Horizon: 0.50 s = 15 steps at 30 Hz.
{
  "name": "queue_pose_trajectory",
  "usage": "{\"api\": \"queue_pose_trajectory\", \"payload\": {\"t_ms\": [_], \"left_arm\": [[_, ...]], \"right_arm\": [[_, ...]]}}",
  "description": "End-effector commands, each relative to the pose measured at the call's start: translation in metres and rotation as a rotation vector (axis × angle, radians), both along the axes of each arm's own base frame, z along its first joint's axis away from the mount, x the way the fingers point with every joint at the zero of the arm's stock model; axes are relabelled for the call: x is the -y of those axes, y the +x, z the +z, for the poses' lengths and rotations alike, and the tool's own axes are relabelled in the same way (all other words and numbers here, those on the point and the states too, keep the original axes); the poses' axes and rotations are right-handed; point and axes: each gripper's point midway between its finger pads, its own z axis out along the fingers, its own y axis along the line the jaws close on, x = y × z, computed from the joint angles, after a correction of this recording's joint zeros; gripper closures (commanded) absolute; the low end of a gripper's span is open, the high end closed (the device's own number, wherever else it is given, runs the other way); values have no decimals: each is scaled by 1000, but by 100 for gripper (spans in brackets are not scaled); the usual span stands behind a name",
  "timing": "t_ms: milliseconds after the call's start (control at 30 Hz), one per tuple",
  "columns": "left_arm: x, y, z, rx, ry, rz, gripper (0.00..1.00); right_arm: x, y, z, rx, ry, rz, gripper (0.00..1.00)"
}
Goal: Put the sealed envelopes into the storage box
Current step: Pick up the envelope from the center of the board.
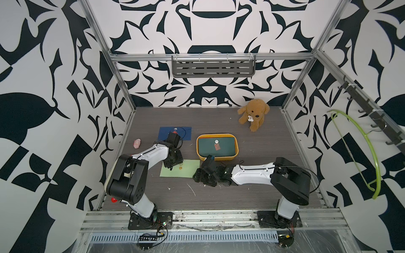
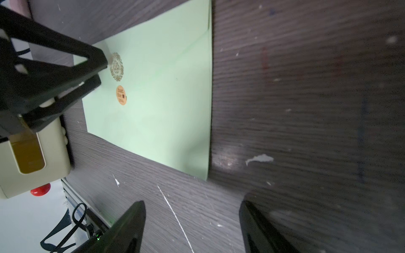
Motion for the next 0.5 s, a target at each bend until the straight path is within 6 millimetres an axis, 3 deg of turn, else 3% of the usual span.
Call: {"api": "queue_pose_trajectory", "payload": {"t_ms": [0, 233, 467], "left_arm": [[-8, -32, -7, -75, -5, 61, 54], [-14, -68, -11, -94, -48, 138, 55], [-17, -71, -20, -121, -14, 109, 55]], "right_arm": [[6, -5, -6, -14, -9, -15, 26], [10, -1, -16, -8, -5, -14, 27], [28, 18, -25, 7, -48, -22, 26]]}}
